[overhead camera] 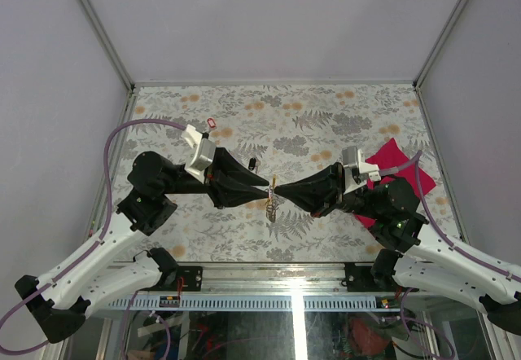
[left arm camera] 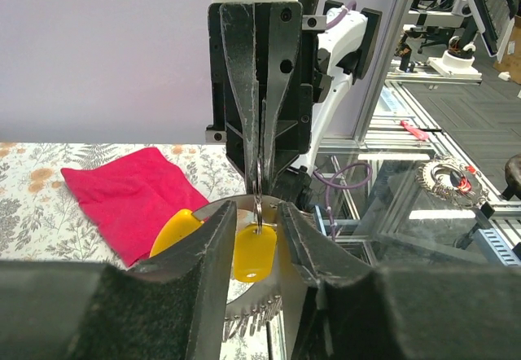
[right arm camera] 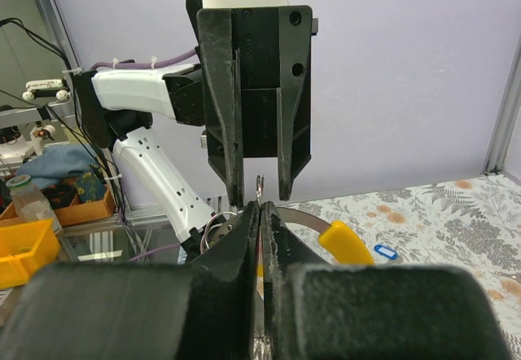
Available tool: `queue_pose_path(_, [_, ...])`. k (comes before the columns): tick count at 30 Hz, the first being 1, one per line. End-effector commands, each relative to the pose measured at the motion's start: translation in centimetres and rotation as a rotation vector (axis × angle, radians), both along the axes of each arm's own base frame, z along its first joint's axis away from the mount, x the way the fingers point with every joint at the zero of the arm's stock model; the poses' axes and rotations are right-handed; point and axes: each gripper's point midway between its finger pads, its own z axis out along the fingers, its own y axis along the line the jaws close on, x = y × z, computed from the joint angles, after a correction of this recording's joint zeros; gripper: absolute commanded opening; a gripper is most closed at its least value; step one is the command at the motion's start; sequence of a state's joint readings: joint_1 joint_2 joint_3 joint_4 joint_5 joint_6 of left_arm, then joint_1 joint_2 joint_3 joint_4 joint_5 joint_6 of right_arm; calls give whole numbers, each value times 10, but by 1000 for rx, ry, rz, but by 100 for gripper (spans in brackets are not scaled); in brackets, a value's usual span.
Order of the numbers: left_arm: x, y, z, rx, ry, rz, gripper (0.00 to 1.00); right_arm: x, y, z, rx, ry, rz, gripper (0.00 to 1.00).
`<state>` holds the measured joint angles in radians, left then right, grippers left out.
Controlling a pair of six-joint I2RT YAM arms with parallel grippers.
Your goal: Put the keys on the keyring
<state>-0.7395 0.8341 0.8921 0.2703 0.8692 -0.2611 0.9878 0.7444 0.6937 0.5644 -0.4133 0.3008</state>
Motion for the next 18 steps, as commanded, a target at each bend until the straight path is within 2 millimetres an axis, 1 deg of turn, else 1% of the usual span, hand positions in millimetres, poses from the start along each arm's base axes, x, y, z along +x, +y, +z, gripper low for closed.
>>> queue_pose_path(1, [-1,-1,9,-41,-28,2,26,-6,-11,42,98,-90,-6,0])
queue_pose_path(5, [-1,-3,10,-39,-29,-3,20,-6,-10,40,95,-87,-4,0])
queue_pose_path(18, [-1,-9,8,-34,-26,-10,20,-3,-7,34,75,-76,-9,0])
